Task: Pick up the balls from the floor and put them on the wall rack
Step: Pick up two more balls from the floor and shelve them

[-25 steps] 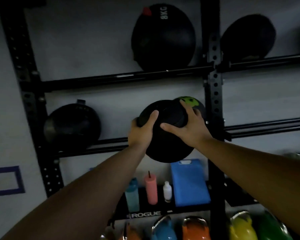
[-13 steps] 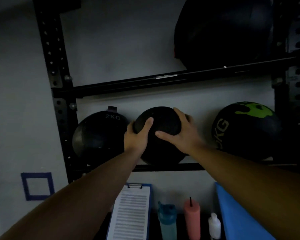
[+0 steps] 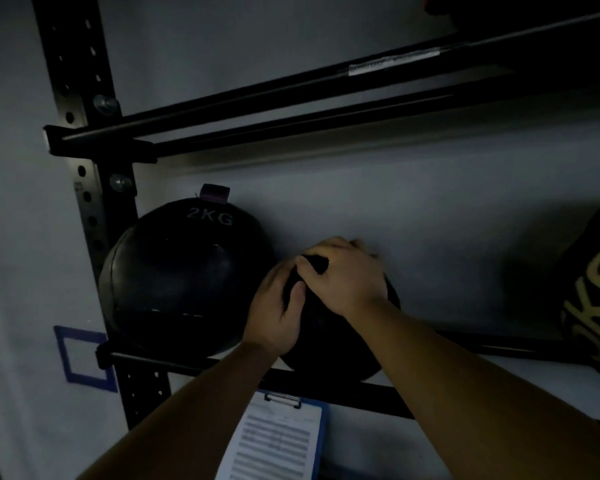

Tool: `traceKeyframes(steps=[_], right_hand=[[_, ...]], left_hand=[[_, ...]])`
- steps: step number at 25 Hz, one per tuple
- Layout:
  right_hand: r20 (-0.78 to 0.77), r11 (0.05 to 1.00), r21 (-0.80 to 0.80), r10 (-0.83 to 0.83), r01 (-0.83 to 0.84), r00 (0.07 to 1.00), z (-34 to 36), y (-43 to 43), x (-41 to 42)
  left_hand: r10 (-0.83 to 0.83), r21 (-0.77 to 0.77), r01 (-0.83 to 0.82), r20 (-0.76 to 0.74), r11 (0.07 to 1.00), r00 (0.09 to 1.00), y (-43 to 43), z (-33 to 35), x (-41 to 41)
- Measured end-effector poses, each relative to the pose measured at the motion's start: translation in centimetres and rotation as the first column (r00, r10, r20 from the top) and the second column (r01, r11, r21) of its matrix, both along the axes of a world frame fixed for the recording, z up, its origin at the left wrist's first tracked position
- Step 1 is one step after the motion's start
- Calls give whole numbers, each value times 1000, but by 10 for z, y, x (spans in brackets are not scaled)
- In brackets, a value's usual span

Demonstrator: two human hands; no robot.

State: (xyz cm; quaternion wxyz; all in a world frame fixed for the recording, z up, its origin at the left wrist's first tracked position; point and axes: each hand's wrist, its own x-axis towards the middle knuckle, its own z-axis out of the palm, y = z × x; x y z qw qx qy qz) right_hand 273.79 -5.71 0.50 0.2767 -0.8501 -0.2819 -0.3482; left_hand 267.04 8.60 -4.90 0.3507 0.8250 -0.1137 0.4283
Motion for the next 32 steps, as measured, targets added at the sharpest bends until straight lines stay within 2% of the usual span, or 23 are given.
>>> traceKeyframes(steps=[2,6,8,11,15,19,23,26,28,32], right_hand=[[19,999,31,19,-20,1000,0,5,-2],[10,998,25,49,-50,999,2,-6,-25],[11,994,-108,20,-18,1000,5,-12,-47],[35,934,-352,-56,65,998,3,-22,-83],[2,891,-396,-240,222,971,0,-61,-139],[25,805,-420,-450,418,893,-12,-100,-226],[-49,751,-377,-600,542,798,-25,-132,-326],[-121,710,-342,-683,615,720,-29,-160,-413],[-154,670,-334,-732,662,663,-27,-183,-470],[-183,532,-341,-846,775,500,-15,-230,-585]], left_hand=[[-9,18,9,6,1000,1000,6,0,2],[-11,72,17,-83,997,996,3,9,-21],[14,159,13,-169,987,986,4,14,-41],[42,258,28,-263,966,964,12,21,-76],[70,440,33,-215,898,974,14,22,-121],[-85,428,197,-266,882,960,-6,22,-175],[-211,437,290,-221,851,952,-29,13,-225],[-273,408,364,-263,838,925,-56,19,-263],[-308,407,423,-319,810,896,-83,30,-293],[-441,413,567,-364,713,820,-149,36,-366]])
